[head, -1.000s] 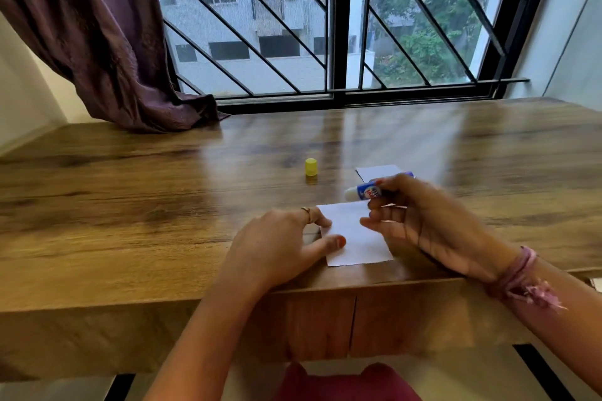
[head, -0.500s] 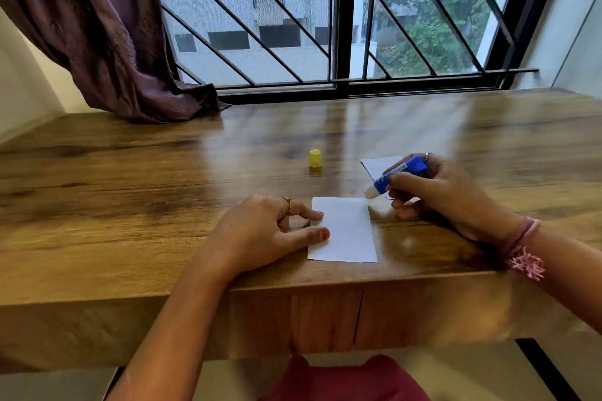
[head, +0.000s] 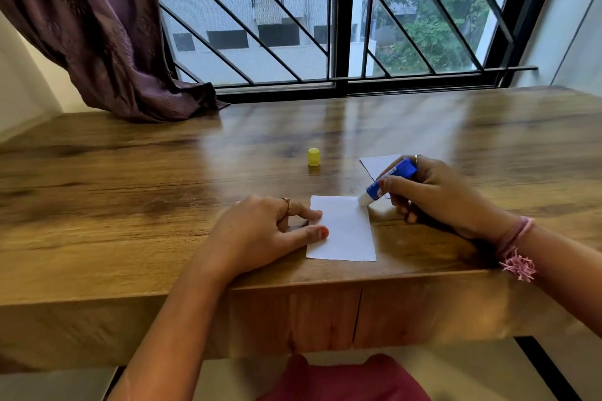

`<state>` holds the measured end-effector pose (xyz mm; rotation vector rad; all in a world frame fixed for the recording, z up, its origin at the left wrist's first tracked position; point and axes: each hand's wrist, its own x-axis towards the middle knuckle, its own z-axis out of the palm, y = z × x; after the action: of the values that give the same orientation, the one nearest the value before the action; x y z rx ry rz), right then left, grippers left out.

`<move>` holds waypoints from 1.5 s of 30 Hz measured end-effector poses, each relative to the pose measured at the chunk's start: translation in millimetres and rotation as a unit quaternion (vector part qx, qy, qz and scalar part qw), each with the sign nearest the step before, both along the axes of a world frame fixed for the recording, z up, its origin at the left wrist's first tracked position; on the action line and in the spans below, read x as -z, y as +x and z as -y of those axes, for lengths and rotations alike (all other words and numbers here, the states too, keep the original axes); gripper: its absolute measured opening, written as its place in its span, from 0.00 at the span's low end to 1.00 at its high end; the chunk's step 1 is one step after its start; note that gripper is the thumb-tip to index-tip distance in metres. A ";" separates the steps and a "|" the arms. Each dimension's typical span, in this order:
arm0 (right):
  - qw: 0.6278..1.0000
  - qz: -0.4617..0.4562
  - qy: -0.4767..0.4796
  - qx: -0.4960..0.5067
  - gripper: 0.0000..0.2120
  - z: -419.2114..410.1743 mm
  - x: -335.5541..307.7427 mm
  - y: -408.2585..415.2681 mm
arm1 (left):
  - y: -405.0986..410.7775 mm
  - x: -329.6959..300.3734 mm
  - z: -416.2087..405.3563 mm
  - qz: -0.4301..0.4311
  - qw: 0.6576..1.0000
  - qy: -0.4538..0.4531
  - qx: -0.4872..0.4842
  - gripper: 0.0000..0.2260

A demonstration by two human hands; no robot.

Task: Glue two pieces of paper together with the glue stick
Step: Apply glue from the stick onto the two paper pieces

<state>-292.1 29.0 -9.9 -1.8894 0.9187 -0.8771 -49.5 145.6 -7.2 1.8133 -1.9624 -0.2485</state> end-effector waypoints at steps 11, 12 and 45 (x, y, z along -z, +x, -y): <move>1.000 -0.019 -0.023 -0.006 0.08 -0.6 -2.9 -1.3 | 1.4 2.6 0.6 0.003 1.000 -0.010 0.002 0.19; 0.999 -0.021 -0.026 -0.014 0.08 -1.2 -3.6 -1.8 | 1.3 2.6 0.4 0.004 1.000 -0.010 0.001 0.18; 0.993 -0.044 -0.081 -0.073 0.03 -12.7 -11.9 -6.1 | -0.3 0.8 -0.5 0.012 1.000 0.002 0.000 0.17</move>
<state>-298.2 41.7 2.0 -2.1202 0.7704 -0.8059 -49.7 146.1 -8.1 1.8270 -1.9799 -0.2317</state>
